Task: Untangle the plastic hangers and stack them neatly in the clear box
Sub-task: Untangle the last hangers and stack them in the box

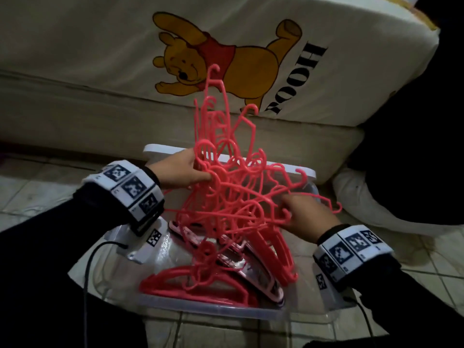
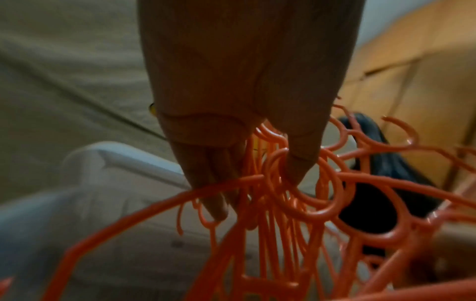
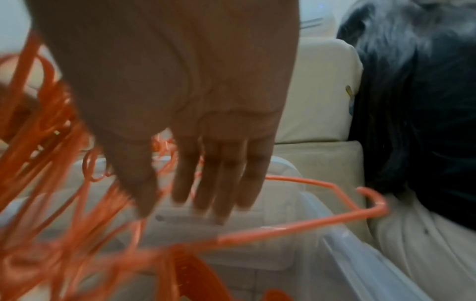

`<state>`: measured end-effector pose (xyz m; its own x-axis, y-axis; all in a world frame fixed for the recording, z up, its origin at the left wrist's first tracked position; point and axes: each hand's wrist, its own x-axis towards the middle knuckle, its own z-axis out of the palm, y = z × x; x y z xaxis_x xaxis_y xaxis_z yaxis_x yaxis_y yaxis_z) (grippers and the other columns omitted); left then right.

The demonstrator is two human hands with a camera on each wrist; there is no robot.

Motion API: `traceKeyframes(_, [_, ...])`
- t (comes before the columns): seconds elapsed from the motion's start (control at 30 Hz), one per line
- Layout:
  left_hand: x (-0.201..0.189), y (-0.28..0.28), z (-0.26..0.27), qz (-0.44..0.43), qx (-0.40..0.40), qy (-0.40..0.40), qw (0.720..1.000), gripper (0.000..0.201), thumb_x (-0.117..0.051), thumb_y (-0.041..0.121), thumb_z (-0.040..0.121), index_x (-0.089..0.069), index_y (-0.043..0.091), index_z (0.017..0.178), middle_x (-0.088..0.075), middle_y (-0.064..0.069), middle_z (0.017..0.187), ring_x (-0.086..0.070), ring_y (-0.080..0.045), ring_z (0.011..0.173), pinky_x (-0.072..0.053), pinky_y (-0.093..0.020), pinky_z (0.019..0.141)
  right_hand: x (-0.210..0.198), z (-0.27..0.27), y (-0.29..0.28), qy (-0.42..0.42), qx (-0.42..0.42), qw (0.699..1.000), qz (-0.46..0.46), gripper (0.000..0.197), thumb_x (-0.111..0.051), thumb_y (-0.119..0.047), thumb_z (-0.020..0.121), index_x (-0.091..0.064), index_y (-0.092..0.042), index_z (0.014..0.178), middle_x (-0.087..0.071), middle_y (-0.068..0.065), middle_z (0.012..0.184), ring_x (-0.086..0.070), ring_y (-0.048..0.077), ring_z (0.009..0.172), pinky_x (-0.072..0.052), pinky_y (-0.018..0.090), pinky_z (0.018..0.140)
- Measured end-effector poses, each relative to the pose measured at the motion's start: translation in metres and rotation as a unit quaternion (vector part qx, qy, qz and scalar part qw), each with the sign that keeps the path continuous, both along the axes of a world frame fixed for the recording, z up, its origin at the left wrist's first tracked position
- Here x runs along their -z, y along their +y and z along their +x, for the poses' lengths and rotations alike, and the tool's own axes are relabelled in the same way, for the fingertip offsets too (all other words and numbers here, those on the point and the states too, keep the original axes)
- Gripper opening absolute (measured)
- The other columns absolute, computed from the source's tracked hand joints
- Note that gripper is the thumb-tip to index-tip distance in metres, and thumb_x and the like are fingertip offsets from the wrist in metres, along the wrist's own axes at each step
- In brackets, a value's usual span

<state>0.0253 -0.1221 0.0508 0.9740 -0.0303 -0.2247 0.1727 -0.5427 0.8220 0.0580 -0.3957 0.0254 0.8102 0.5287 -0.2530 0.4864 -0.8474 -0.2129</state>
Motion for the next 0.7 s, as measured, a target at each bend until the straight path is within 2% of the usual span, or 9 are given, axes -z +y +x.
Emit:
traceKeyframes(0.07, [0.005, -0.001, -0.001, 0.04, 0.014, 0.014, 0.999, 0.022, -0.067, 0.01, 0.084, -0.053, 0.015, 0.101, -0.061, 0.0, 0.069, -0.054, -0.011, 0.057, -0.048, -0.028, 0.057, 0.001, 0.001, 0.001, -0.055, 0.014, 0.998, -0.001, 0.027, -0.053, -0.035, 0.089, -0.056, -0.016, 0.108, -0.059, 0.005, 0.108, -0.056, 0.025, 0.101, -0.048, 0.036, 0.083])
traceKeyframes(0.13, [0.011, -0.004, -0.002, 0.034, 0.008, 0.04, 0.999, 0.029, -0.068, 0.01, 0.084, -0.049, 0.008, 0.107, -0.06, -0.005, 0.072, -0.054, -0.018, 0.063, -0.046, -0.032, 0.058, 0.008, 0.001, 0.001, -0.071, 0.012, 0.997, -0.03, 0.03, -0.05, -0.033, 0.09, -0.053, -0.016, 0.114, -0.056, 0.006, 0.114, -0.053, 0.027, 0.107, -0.047, 0.038, 0.085])
traceKeyframes(0.23, [0.018, -0.005, -0.002, 0.051, -0.007, 0.054, 0.997, 0.037, -0.069, 0.014, 0.083, -0.04, 0.012, 0.105, -0.058, -0.002, 0.07, -0.053, -0.015, 0.058, -0.046, -0.025, 0.051, 0.024, -0.005, 0.002, 0.001, 0.024, 0.994, -0.111, 0.033, -0.05, -0.031, 0.09, -0.046, -0.018, 0.12, -0.057, 0.005, 0.121, -0.054, 0.026, 0.114, -0.043, 0.045, 0.094])
traceKeyframes(0.3, [0.019, -0.004, -0.002, 0.081, 0.006, 0.059, 0.995, 0.034, -0.07, 0.017, 0.083, -0.042, 0.016, 0.101, -0.058, -0.001, 0.069, -0.052, -0.012, 0.054, -0.046, -0.022, 0.047, 0.034, -0.012, 0.003, 0.033, 0.005, 0.987, -0.155, 0.035, -0.051, -0.026, 0.089, -0.041, -0.018, 0.122, -0.059, 0.01, 0.119, -0.057, 0.03, 0.111, -0.047, 0.045, 0.091])
traceKeyframes(0.4, [0.015, 0.009, -0.001, 0.111, 0.026, 0.086, 0.99, 0.028, -0.069, 0.021, 0.084, -0.061, -0.001, 0.1, -0.068, -0.018, 0.083, -0.061, -0.026, 0.067, -0.053, -0.036, 0.062, 0.041, -0.019, 0.005, 0.031, -0.039, 0.982, -0.182, 0.044, -0.049, -0.012, 0.088, -0.042, -0.022, 0.13, -0.056, 0.011, 0.119, -0.057, 0.032, 0.109, -0.05, 0.044, 0.085])
traceKeyframes(0.47, [0.011, 0.019, 0.002, 0.12, 0.014, 0.068, 0.99, 0.027, -0.069, 0.021, 0.085, -0.065, -0.001, 0.099, -0.07, -0.02, 0.089, -0.067, -0.034, 0.077, -0.057, -0.043, 0.071, 0.036, -0.014, 0.008, 0.019, -0.046, 0.983, -0.176, 0.038, -0.044, -0.015, 0.089, -0.05, -0.026, 0.124, -0.058, 0.01, 0.118, -0.059, 0.032, 0.108, -0.049, 0.046, 0.087])
traceKeyframes(0.5, [0.009, 0.021, 0.002, 0.116, -0.005, 0.049, 0.992, 0.024, -0.068, 0.021, 0.086, -0.065, 0.0, 0.098, -0.07, -0.018, 0.088, -0.067, -0.034, 0.077, -0.058, -0.043, 0.069, 0.03, -0.011, 0.008, 0.012, -0.044, 0.985, -0.164, 0.033, -0.043, -0.019, 0.089, -0.054, -0.028, 0.119, -0.061, 0.008, 0.116, -0.06, 0.03, 0.108, -0.049, 0.045, 0.088])
traceKeyframes(0.6, [0.007, 0.023, 0.004, 0.047, -0.085, 0.026, 0.995, 0.014, -0.063, 0.014, 0.089, -0.063, 0.001, 0.091, -0.065, -0.017, 0.075, -0.061, -0.027, 0.062, -0.054, -0.03, 0.047, 0.01, -0.001, 0.007, -0.023, -0.048, 0.99, -0.131, 0.022, -0.048, -0.025, 0.09, -0.064, -0.028, 0.105, -0.065, 0.003, 0.11, -0.059, 0.024, 0.108, -0.05, 0.037, 0.083])
traceKeyframes(0.7, [0.01, 0.022, 0.001, 0.019, -0.08, 0.069, 0.994, 0.011, -0.059, 0.011, 0.091, -0.062, 0.001, 0.086, -0.061, -0.016, 0.072, -0.056, -0.024, 0.059, -0.052, -0.027, 0.042, -0.006, 0.005, 0.001, -0.054, -0.039, 0.994, -0.087, 0.016, -0.053, -0.023, 0.089, -0.066, -0.029, 0.097, -0.065, -0.004, 0.106, -0.057, 0.02, 0.108, -0.045, 0.039, 0.089])
